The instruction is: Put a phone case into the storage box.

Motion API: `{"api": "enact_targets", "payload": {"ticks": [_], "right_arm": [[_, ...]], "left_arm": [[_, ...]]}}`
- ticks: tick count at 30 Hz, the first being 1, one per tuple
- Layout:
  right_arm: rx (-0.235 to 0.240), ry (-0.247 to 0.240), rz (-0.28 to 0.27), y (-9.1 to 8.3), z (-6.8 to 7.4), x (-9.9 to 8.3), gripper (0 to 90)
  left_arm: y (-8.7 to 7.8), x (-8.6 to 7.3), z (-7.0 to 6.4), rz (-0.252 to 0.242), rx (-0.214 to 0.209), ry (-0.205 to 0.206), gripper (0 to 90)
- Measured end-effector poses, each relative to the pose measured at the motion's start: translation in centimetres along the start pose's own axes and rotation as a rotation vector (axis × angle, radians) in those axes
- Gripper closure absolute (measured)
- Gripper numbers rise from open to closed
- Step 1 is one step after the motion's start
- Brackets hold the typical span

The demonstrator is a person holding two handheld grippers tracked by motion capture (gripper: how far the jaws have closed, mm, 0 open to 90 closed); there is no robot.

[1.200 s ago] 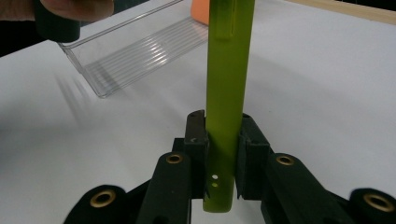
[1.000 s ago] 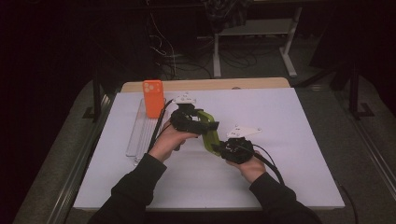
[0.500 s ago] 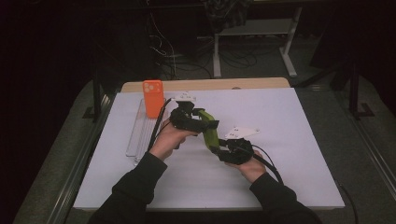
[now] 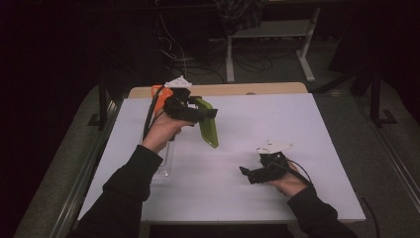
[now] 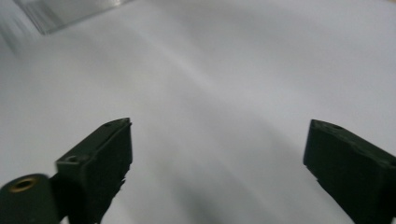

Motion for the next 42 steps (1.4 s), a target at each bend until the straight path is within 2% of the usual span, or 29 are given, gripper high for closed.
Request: {"api": "enact_targets", "payload": {"ticks": [4, 8, 9, 10, 14, 17, 19, 21, 22, 27, 33, 36, 42], "right_arm": [[0.010, -0.014, 0.034, -0.9, -0.4, -2.0, 1.2], [0.015, -0.017, 0.041, -1.4, -0.2, -3.0, 0.3], [0.018, -0.008, 0.057, -1.5, 0.0, -3.2, 0.0], [0.015, -0.023, 0.053, -1.5, 0.0, -3.3, 0.0], [0.026, -0.038, 0.063, -1.8, 0.3, -3.8, 0.0], [0.027, -0.025, 0.071, -2.1, 0.5, -4.2, 0.0], [0.022, -0.041, 0.070, -2.3, 0.3, -4.5, 0.0], [0.021, -0.035, 0.071, -2.5, 0.2, -4.7, 0.0], [0.024, -0.017, 0.079, -2.6, 0.3, -4.9, 0.0], [0.009, -0.019, 0.065, -2.8, -0.1, -4.8, 0.0], [0.016, -0.017, 0.067, -2.8, 0.0, -4.8, 0.0], [0.011, -0.022, 0.062, -2.8, -0.1, -4.7, 0.0], [0.006, -0.019, 0.053, -3.0, -0.2, -4.6, 0.0]], "left_arm": [[-1.7, 1.2, 1.2, -0.035, 0.031, -0.009, 15.4], [-3.3, 2.1, 2.5, -0.059, 0.067, -0.018, 15.4], [-3.6, 2.2, 2.7, -0.062, 0.073, -0.018, 15.4], [-3.9, 2.3, 3.0, -0.065, 0.085, -0.015, 15.4], [-5.4, 2.6, 4.4, -0.078, 0.127, -0.015, 15.4], [-6.2, 2.7, 5.4, -0.085, 0.153, -0.025, 15.4], [-6.8, 2.7, 6.1, -0.094, 0.170, -0.030, 15.4], [-7.3, 2.6, 7.0, -0.098, 0.196, -0.037, 15.4], [-7.4, 2.6, 7.4, -0.098, 0.208, -0.037, 15.4], [-8.1, 2.2, 9.4, -0.095, 0.284, -0.049, 15.4], [-8.2, 1.6, 11.6, -0.093, 0.366, -0.089, 15.4], [-7.8, 1.4, 12.3, -0.099, 0.392, -0.105, 15.4], [-6.2, 0.1, 13.9, -0.061, 0.453, -0.109, 15.3]]}}
Point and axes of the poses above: each handheld gripper's, and its own axes: y roughly forward along the jaws, x roughly out of its top, z roughly to its left, the point moved 7 cm from there along y, roughly forward along the jaws, and after that the axes turned 11 degrees about -y, right-handed, at the moved point
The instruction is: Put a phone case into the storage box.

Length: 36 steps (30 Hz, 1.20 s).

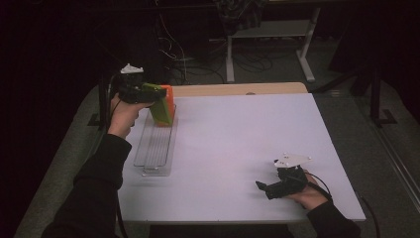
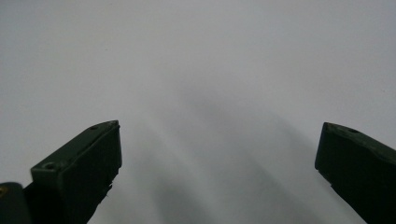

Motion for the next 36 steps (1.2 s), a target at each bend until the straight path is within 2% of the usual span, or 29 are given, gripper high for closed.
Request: {"api": "enact_targets", "payload": {"ticks": [10, 21, 28, 29, 31, 32, 36], "right_arm": [[-0.004, -0.001, -0.014, -0.2, -0.1, 0.2, 0.0], [-0.004, 0.002, -0.018, -0.3, -0.1, 0.3, 0.0], [0.000, 0.003, -0.021, -0.4, 0.0, 0.3, 0.0], [0.001, 0.001, -0.021, -0.4, 0.0, 0.3, 0.0], [0.002, 0.004, -0.023, -0.4, 0.0, 0.4, 0.0], [-0.001, 0.002, -0.029, -0.4, 0.0, 0.4, 0.0], [0.002, 0.002, -0.022, -0.4, 0.0, 0.4, 0.0]], "left_arm": [[3.1, -1.9, 1.2, 0.071, 0.083, 0.003, 15.1], [4.3, -2.6, 2.1, 0.099, 0.123, -0.005, 14.8], [4.7, -2.8, 2.4, 0.080, 0.154, -0.004, 14.0], [4.8, -2.7, 2.3, 0.062, 0.148, -0.023, 13.8], [4.8, -2.7, 2.5, 0.060, 0.155, -0.028, 10.5], [4.8, -2.6, 2.4, 0.049, 0.145, -0.037, 9.5], [4.5, -2.3, 2.4, 0.037, 0.132, -0.034, 5.1]]}}
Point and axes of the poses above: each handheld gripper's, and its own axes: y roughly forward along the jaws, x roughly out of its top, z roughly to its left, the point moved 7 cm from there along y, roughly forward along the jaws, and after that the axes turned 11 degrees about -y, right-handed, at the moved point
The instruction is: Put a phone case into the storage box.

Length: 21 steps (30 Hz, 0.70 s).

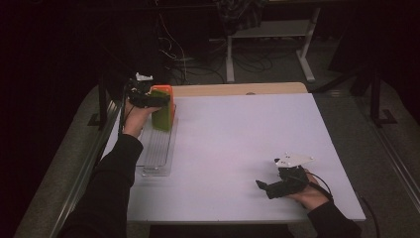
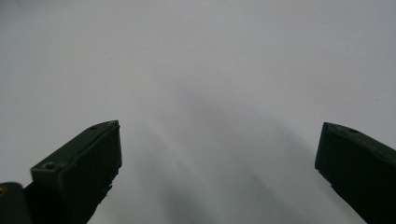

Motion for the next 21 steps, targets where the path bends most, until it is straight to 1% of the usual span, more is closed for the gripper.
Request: {"api": "enact_targets", "payload": {"ticks": [4, 6, 8, 9, 11, 14, 17, 19, 20, 21], "right_arm": [[0.003, -0.006, 0.002, 0.0, 0.1, 0.0, 0.0], [-0.001, -0.011, -0.003, 0.0, 0.0, 0.0, 0.0], [0.001, -0.011, -0.002, 0.0, 0.0, 0.0, 0.0], [0.001, -0.009, -0.002, 0.0, 0.0, 0.0, 0.0], [-0.001, -0.011, -0.003, 0.0, 0.0, 0.0, 0.0], [0.000, -0.009, -0.005, 0.0, 0.0, 0.1, 0.0], [0.006, -0.006, -0.008, 0.0, 0.1, 0.1, 0.0], [0.003, -0.017, -0.011, -0.1, 0.0, 0.1, 0.0], [0.001, -0.017, -0.012, -0.1, 0.0, 0.1, 0.0], [0.002, -0.013, -0.013, -0.1, 0.0, 0.2, 0.0]], "left_arm": [[-0.5, 0.4, -0.1, -0.027, -0.018, -0.015, 3.0], [-0.8, 0.5, -0.1, -0.029, -0.025, -0.010, 3.0], [-1.3, 0.6, -0.1, -0.027, -0.044, -0.012, 3.0], [-1.5, 0.7, -0.2, -0.029, -0.056, -0.010, 3.0], [-2.2, 0.6, -0.4, -0.017, -0.077, 0.014, 3.0], [-3.2, 0.4, -0.8, -0.020, -0.128, 0.019, 3.0], [-4.3, -0.1, -1.1, -0.014, -0.174, 0.055, 3.0], [-5.0, -0.5, -1.4, -0.010, -0.206, 0.059, 2.4], [-5.4, -0.7, -1.4, -0.005, -0.218, 0.073, 2.3], [-5.7, -0.9, -1.6, -0.012, -0.236, 0.061, 2.3]]}}
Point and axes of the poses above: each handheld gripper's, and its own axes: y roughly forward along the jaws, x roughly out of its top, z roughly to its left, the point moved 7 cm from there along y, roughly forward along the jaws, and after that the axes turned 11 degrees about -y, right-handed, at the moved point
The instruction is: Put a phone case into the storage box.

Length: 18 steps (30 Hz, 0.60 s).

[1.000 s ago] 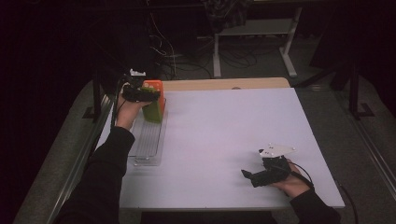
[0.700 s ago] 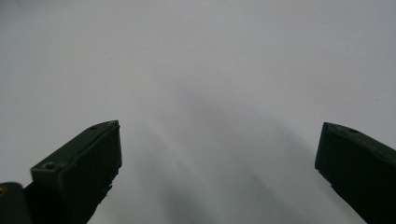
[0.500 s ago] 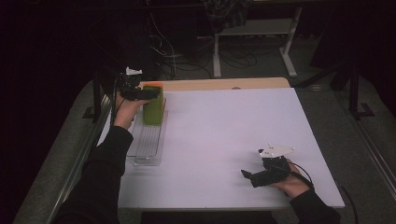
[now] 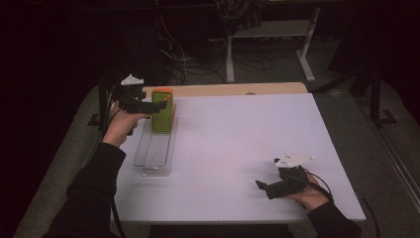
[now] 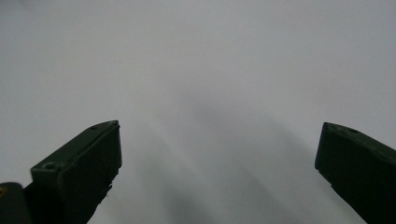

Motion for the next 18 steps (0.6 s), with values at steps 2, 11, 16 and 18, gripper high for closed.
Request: {"api": "enact_targets", "payload": {"ticks": [2, 11, 16, 18], "right_arm": [[0.004, 0.002, 0.000, 0.0, 0.1, 0.0, 0.0], [0.020, -0.002, -0.003, -0.3, 0.3, 0.5, 0.0], [0.027, -0.016, -0.013, -0.6, 0.2, 0.8, 0.0], [0.029, -0.014, -0.016, -0.8, 0.2, 0.9, 0.0]], "left_arm": [[-0.7, -0.5, -0.3, 0.010, -0.029, 0.023, 1.3], [-3.1, -3.0, -2.6, 0.015, -0.151, 0.057, 1.3], [-4.1, -4.4, -3.6, 0.025, -0.187, 0.084, 1.3], [-4.3, -4.8, -3.9, 0.024, -0.196, 0.094, 1.3]]}}
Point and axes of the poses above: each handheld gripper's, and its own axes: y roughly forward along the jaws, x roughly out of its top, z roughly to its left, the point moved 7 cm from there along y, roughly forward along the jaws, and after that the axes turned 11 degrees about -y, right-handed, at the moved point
